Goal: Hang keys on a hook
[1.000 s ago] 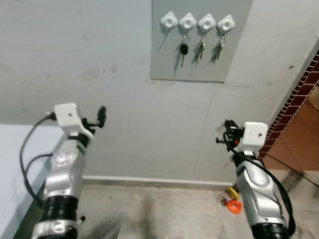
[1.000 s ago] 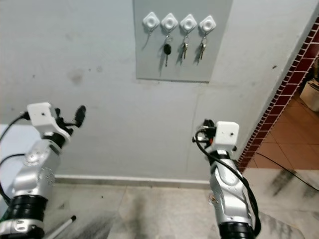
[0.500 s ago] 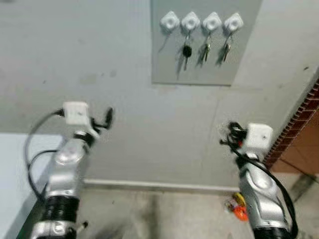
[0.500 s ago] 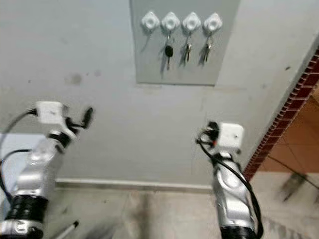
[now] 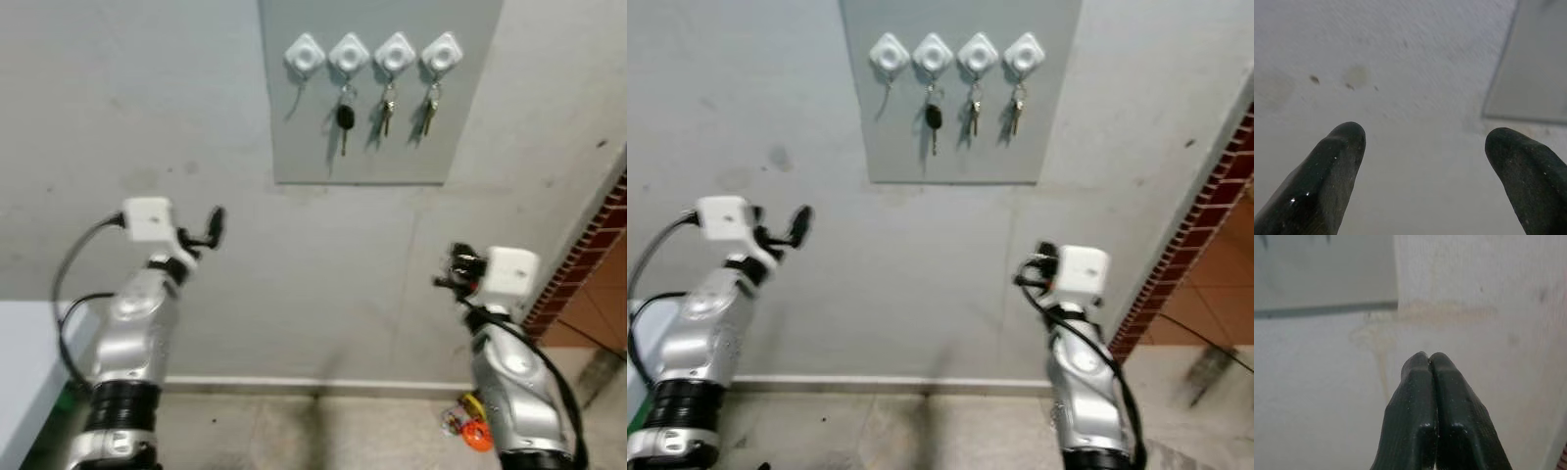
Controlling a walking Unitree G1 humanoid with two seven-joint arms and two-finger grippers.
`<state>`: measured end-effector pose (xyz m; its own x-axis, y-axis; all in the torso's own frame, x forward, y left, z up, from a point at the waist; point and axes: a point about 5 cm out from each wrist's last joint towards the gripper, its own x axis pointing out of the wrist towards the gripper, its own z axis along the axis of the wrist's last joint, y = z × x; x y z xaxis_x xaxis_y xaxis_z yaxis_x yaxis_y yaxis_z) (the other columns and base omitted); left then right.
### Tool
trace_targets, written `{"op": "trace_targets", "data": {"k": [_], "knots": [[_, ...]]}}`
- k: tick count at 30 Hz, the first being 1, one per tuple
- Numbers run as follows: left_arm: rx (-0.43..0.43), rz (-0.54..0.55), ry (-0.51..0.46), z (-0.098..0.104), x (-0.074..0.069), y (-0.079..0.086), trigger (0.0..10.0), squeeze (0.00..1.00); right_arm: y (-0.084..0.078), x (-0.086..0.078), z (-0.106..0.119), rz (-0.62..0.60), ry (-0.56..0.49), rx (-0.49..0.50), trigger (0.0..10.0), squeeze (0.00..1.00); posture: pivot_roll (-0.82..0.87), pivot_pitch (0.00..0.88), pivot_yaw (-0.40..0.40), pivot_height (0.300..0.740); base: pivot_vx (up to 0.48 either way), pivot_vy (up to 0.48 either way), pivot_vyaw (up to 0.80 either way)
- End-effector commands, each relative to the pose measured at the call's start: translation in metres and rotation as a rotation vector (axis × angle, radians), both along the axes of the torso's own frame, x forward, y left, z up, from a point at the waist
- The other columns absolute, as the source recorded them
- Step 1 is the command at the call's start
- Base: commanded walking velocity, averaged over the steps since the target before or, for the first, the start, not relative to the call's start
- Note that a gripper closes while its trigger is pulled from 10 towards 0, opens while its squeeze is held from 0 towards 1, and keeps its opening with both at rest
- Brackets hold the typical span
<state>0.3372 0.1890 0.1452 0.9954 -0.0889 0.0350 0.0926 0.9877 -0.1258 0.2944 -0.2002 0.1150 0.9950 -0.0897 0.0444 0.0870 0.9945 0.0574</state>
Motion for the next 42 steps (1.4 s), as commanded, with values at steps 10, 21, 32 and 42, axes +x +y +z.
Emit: {"op": "trace_targets", "data": {"k": [10,21,32,42], "knots": [[-0.01,0.051,-0.044,0.011,-0.002,0.009,10.0,0.0,0.011,0.007,0.007,0.097,0.008,-0.038,10.0,0.0,-0.01,0.0,0.01,0.74,0.0,0.0,0.0],[0.044,0.006,-0.056,0.019,0.0,0.006,10.0,0.0,0.01,0.017,0.019,0.212,0.005,-0.11,10.0,0.0,-0.01,0.0,0.001,0.74,0.0,0.0,0.0],[0.082,-0.059,-0.068,0.018,-0.004,-0.005,10.0,0.0,0.025,0.024,0.026,0.36,-0.017,-0.108,10.0,0.0,0.0,0.0,0.001,0.74,0.0,0.0,0.0],[0.129,-0.225,-0.141,0.029,-0.012,-0.043,10.0,0.0,0.052,0.033,0.044,0.535,-0.087,-0.044,10.0,0.0,0.01,0.007,0.009,0.74,0.0,0.0,0.0]]}}
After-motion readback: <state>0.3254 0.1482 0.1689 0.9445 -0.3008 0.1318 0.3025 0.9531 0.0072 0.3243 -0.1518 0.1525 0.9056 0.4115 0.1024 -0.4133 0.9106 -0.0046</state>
